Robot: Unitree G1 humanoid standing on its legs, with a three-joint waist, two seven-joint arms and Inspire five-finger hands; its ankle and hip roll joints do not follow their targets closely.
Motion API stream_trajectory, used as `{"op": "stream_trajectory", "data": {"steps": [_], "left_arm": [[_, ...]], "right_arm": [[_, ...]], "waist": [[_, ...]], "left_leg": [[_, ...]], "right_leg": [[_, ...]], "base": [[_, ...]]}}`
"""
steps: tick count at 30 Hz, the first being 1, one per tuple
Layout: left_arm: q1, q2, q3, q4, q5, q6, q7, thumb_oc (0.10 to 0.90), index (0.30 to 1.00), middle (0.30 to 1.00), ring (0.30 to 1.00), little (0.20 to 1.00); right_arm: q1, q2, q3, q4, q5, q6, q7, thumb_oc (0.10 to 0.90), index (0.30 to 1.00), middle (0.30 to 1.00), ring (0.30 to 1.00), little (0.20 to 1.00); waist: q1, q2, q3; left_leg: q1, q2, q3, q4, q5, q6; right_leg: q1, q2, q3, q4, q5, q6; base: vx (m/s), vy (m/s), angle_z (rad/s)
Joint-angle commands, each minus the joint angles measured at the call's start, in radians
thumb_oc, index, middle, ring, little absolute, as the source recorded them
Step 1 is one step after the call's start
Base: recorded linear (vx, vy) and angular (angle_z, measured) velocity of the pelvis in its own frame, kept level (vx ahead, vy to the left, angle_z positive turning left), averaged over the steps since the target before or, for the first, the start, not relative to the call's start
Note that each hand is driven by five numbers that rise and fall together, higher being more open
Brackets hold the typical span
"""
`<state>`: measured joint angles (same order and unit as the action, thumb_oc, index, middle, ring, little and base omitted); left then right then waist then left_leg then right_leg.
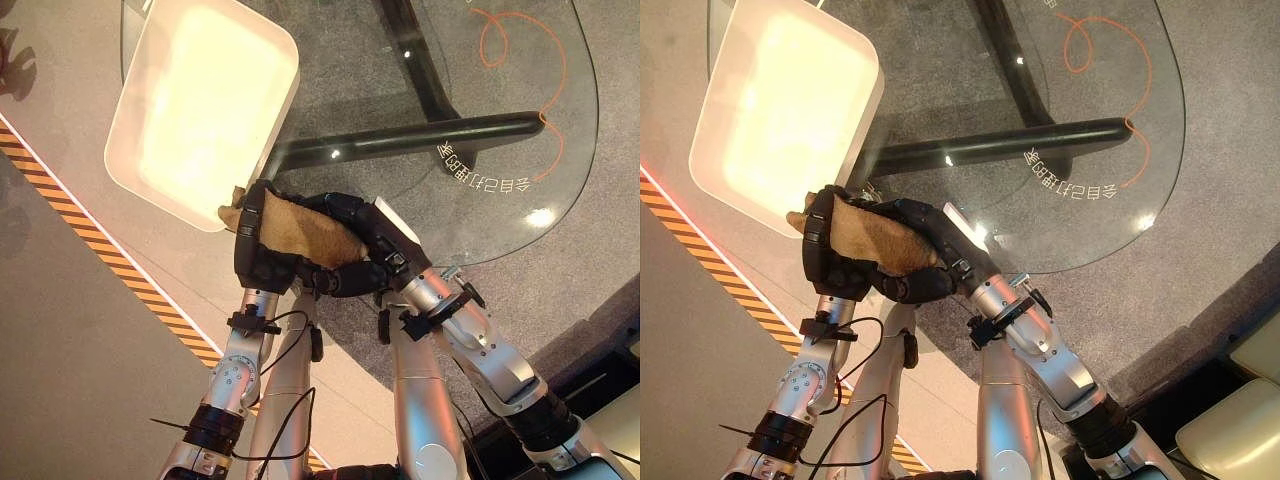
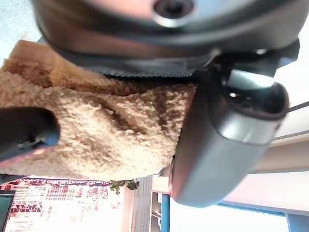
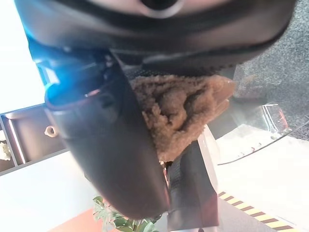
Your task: Wipe the table with a cloth and put it in the basket.
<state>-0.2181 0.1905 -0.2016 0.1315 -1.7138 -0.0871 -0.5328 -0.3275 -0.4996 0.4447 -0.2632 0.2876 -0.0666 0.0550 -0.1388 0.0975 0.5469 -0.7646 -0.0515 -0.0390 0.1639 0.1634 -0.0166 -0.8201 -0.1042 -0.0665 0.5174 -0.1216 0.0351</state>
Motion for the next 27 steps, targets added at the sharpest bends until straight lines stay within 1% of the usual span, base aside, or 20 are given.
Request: {"op": "stream_trajectory", "data": {"steps": [1, 7, 8, 14, 23, 27], "left_arm": [[0.079, -0.002, 0.097, -0.185, -0.055, 0.0, -0.15, 0.1, 0.3, 0.3, 0.3, 0.2], [0.075, -0.004, 0.099, -0.192, -0.051, -0.007, -0.146, 0.1, 0.3, 0.3, 0.3, 0.2], [0.077, -0.003, 0.099, -0.193, -0.052, -0.007, -0.146, 0.1, 0.3, 0.3, 0.3, 0.2], [0.08, -0.006, 0.107, -0.196, -0.051, -0.004, -0.143, 0.1, 0.3, 0.3, 0.3, 0.2], [0.089, -0.023, 0.111, -0.188, -0.043, -0.002, -0.161, 0.1, 0.3, 0.3, 0.3, 0.2], [0.092, -0.028, 0.111, -0.192, -0.044, -0.005, -0.161, 0.1, 0.3, 0.3, 0.3, 0.2]], "right_arm": [[-0.041, 0.048, -0.199, -0.148, 0.097, -0.148, -0.087, 0.8, 0.9, 0.9, 0.9, 0.9], [-0.044, 0.054, -0.203, -0.15, 0.126, -0.169, -0.084, 0.8, 0.9, 0.9, 0.9, 0.9], [-0.04, 0.061, -0.207, -0.15, 0.165, -0.185, -0.072, 0.8, 0.9, 0.9, 0.9, 0.9], [-0.017, 0.09, -0.225, -0.161, 0.232, -0.219, -0.023, 0.8, 0.9, 0.9, 0.9, 0.9], [0.009, 0.129, -0.236, -0.159, 0.252, -0.261, -0.006, 0.8, 0.9, 0.9, 0.9, 0.9], [0.017, 0.135, -0.239, -0.161, 0.254, -0.267, -0.006, 0.8, 0.9, 0.9, 0.9, 0.9]], "waist": [[0.015, 0.007, -0.027], [0.014, 0.008, -0.027], [0.015, 0.008, -0.027], [0.012, 0.008, -0.027], [0.007, 0.012, -0.027], [0.004, 0.014, -0.027]], "left_leg": [[0.008, -0.016, 0.05, 0.106, -0.112, 0.014], [0.004, -0.014, 0.049, 0.104, -0.111, 0.014], [0.006, -0.013, 0.05, 0.104, -0.113, 0.013], [0.007, -0.013, 0.05, 0.103, -0.11, 0.014], [0.013, -0.014, 0.051, 0.089, -0.105, 0.014], [0.013, -0.015, 0.053, 0.086, -0.102, 0.013]], "right_leg": [[0.017, 0.043, 0.101, -0.202, 0.162, 0.04], [0.012, 0.042, 0.102, -0.205, 0.163, 0.041], [0.015, 0.04, 0.102, -0.205, 0.162, 0.041], [0.014, 0.042, 0.102, -0.202, 0.163, 0.041], [0.016, 0.045, 0.104, -0.208, 0.165, 0.041], [0.016, 0.046, 0.106, -0.212, 0.167, 0.041]], "base": [[0.0, 0.0, 0.0], [0.0, 0.0, 0.0], [0.0, 0.0, 0.0], [0.0, 0.0, 0.0], [0.0, 0.0, 0.0], [0.0, 0.008, 0.0]]}}
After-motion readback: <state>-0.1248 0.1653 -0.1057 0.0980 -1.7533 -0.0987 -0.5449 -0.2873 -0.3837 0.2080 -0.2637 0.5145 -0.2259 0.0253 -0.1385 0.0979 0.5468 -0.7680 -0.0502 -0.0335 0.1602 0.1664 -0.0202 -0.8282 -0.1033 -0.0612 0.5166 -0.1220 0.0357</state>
